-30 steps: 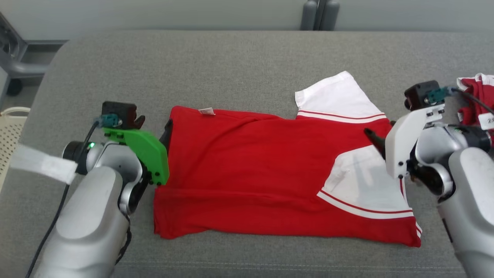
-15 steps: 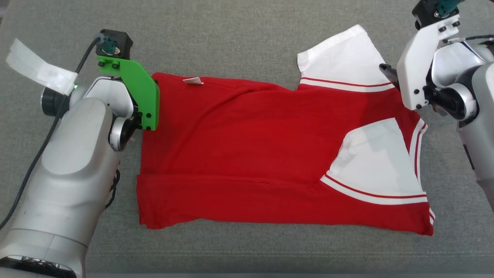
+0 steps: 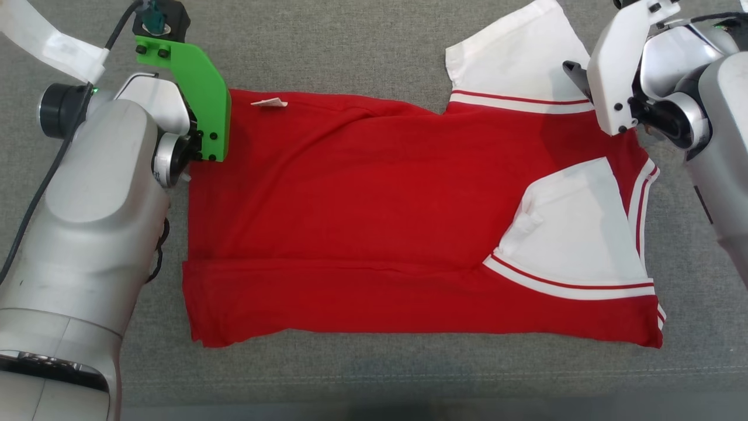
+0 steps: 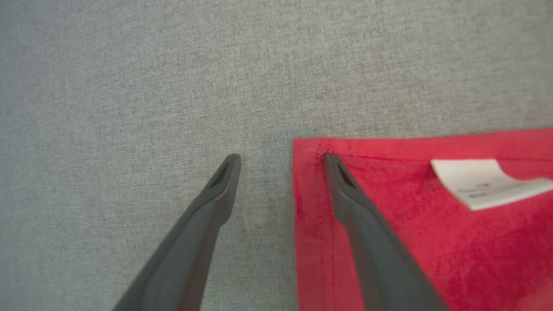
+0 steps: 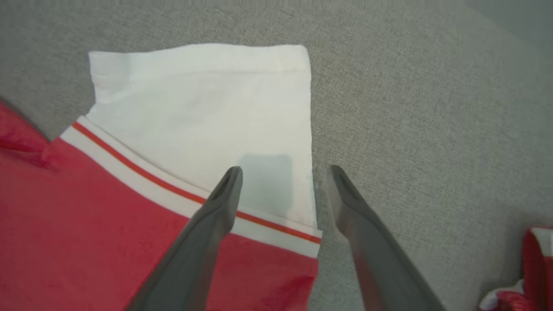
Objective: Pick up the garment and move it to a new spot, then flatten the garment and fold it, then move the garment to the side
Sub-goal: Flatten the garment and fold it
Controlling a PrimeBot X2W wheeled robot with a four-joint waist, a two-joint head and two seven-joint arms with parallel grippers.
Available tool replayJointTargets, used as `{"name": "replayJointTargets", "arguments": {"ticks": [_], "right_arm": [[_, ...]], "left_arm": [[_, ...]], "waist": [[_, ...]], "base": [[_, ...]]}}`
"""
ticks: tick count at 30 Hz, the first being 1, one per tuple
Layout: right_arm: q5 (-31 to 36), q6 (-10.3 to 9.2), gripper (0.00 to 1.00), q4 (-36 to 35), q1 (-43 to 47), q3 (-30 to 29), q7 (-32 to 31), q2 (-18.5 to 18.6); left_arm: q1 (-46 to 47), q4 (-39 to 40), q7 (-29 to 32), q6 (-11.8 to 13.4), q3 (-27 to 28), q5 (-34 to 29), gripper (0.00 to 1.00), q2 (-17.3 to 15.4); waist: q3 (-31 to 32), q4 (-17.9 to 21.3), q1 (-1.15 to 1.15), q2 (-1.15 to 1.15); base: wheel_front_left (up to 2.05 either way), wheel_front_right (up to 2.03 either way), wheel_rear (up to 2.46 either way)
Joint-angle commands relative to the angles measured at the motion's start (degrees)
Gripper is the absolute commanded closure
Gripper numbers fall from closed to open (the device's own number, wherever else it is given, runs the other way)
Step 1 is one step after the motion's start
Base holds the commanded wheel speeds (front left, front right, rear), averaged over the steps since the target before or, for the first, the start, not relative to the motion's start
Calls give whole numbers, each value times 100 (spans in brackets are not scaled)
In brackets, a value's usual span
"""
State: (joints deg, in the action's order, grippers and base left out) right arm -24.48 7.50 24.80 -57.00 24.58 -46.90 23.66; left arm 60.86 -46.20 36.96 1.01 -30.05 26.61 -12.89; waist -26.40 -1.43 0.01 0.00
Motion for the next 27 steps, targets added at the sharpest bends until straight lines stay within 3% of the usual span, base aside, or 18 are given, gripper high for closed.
{"name": "replayJointTargets", "arguments": {"ticks": [1, 7, 8, 10, 11, 27], "right_arm": [[-17, -3, 0, 44, -120, 32, 63, 20], [9, -3, 0, 206, -475, 219, 206, 67], [14, -3, 0, 231, -528, 249, 210, 76], [35, -3, 0, 276, -660, 318, 223, 102], [55, -3, 0, 308, -730, 358, 249, 122], [-60, -3, 0, 1222, -1603, 1201, 612, 504]], "left_arm": [[122, -13, 49, -24, -37, -56, 0, -30], [135, -3, 143, -129, -109, 53, 1, 99], [117, -26, 210, -176, -138, 71, 33, 119], [88, -63, 297, -244, -175, 122, 86, 164], [88, -64, 319, -272, -193, 131, 100, 189], [194, -17, 76, -413, -380, 265, 100, 638]], "waist": [[-43, 29, -1, 0], [-181, 4, -1, 0], [-196, -11, -1, 0], [-232, -51, -1, 0], [-254, -80, -1, 0], [-545, -574, -1, 0]], "base": [[0, 0, 0], [0, 0, 0], [0, 0, 0], [0, 0, 0], [0, 0, 0], [0, 0, 0]]}}
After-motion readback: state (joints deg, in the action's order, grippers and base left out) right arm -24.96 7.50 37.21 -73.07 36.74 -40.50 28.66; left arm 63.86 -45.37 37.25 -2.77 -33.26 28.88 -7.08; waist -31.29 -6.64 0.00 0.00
